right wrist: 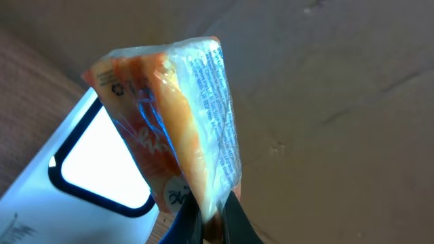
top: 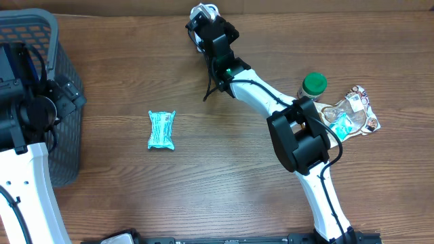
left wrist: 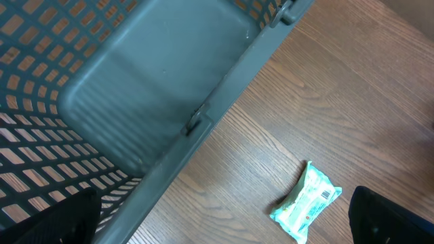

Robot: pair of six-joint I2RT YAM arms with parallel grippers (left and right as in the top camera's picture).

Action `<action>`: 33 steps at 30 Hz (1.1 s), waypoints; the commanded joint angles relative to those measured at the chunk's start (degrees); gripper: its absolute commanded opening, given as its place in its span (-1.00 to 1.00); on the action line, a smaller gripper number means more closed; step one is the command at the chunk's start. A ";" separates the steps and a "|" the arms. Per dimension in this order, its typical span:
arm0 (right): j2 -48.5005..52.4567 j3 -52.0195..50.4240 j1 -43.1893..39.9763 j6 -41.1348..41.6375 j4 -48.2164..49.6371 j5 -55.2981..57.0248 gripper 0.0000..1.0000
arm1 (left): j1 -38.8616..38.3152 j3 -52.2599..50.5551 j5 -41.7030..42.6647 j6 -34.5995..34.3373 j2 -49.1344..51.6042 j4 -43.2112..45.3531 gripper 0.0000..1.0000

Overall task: Scan the item barcode
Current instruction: 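Raise the orange packet up to the scanner face, then carry the orange packet right and release it onto the pile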

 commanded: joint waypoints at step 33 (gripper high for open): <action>-14.08 0.39 5.86 17.64 -22.86 -12.90 -0.92 | 0.24 0.83 -0.81 -0.17 0.20 0.04 0.99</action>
